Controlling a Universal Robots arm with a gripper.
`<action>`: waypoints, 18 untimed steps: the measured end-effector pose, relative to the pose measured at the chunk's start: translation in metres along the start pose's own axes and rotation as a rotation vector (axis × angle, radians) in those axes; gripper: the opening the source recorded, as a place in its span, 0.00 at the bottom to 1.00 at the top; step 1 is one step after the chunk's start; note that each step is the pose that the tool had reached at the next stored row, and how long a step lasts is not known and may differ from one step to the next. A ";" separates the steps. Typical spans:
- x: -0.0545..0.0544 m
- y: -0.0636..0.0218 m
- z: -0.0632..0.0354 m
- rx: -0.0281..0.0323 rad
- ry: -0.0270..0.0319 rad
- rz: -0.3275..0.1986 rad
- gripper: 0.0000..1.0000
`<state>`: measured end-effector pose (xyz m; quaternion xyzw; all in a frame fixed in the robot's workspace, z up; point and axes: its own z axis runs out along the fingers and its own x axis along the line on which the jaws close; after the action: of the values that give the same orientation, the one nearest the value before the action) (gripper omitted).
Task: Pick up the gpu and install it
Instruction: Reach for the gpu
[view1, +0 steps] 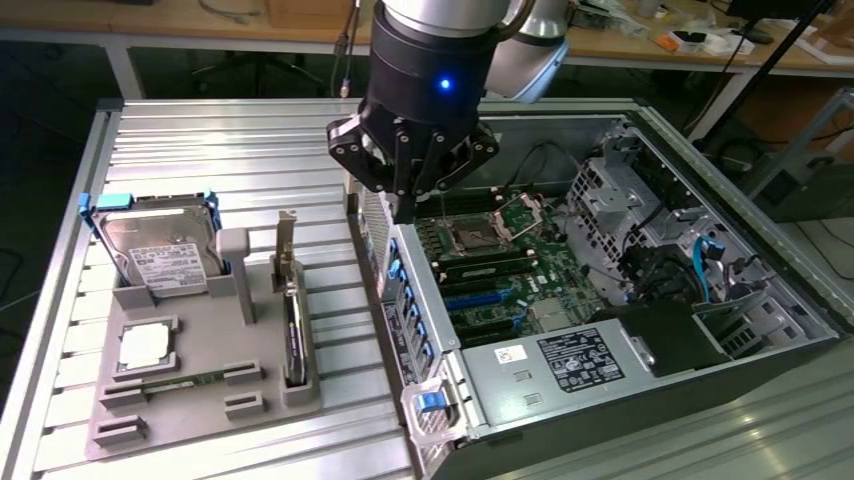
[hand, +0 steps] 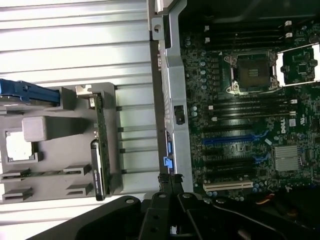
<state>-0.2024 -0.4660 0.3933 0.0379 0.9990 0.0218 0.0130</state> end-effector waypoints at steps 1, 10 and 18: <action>0.001 -0.0002 0.0000 -0.0001 0.0000 0.000 0.11; 0.006 -0.0018 -0.0003 0.0000 0.0000 0.000 0.11; 0.012 -0.0035 -0.0004 0.0000 -0.0001 0.000 0.11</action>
<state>-0.2150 -0.4685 0.3933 0.0379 0.9990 0.0218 0.0131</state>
